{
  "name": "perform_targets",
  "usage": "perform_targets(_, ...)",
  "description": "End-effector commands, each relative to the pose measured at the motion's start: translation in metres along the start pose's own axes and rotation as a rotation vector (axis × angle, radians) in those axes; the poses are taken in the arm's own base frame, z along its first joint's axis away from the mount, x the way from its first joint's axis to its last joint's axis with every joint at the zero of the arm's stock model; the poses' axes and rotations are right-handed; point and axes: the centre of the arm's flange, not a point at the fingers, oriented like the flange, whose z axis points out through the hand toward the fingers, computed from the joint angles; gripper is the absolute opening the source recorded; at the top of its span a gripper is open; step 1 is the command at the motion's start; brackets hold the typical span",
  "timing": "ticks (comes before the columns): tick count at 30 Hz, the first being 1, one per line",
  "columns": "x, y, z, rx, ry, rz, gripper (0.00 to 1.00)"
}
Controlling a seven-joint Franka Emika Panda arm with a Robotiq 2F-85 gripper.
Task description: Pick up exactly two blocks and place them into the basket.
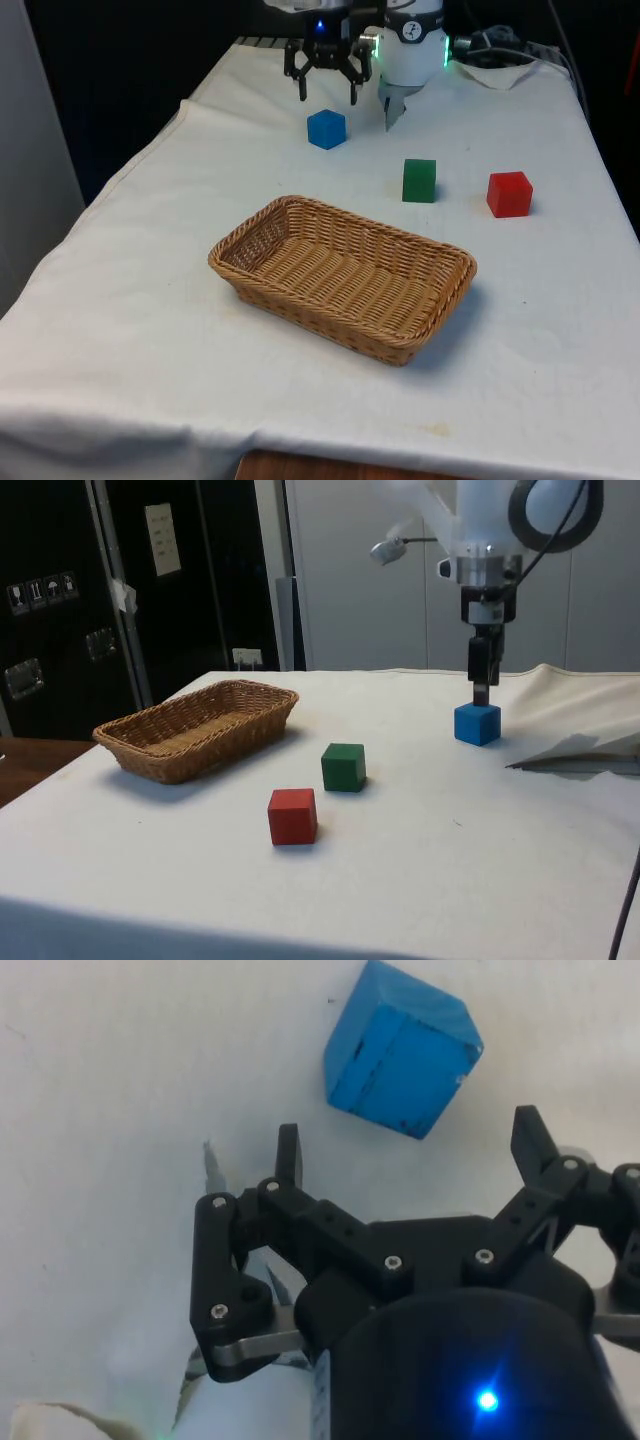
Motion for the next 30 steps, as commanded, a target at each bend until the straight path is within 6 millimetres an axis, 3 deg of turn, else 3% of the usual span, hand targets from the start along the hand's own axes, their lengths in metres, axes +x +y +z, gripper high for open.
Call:
perform_targets(1,0.0,-0.002,0.004,0.006,0.004,0.009,1.0)
perform_targets(30,0.014,-0.005,0.027,-0.069,-0.02,0.071,1.0)
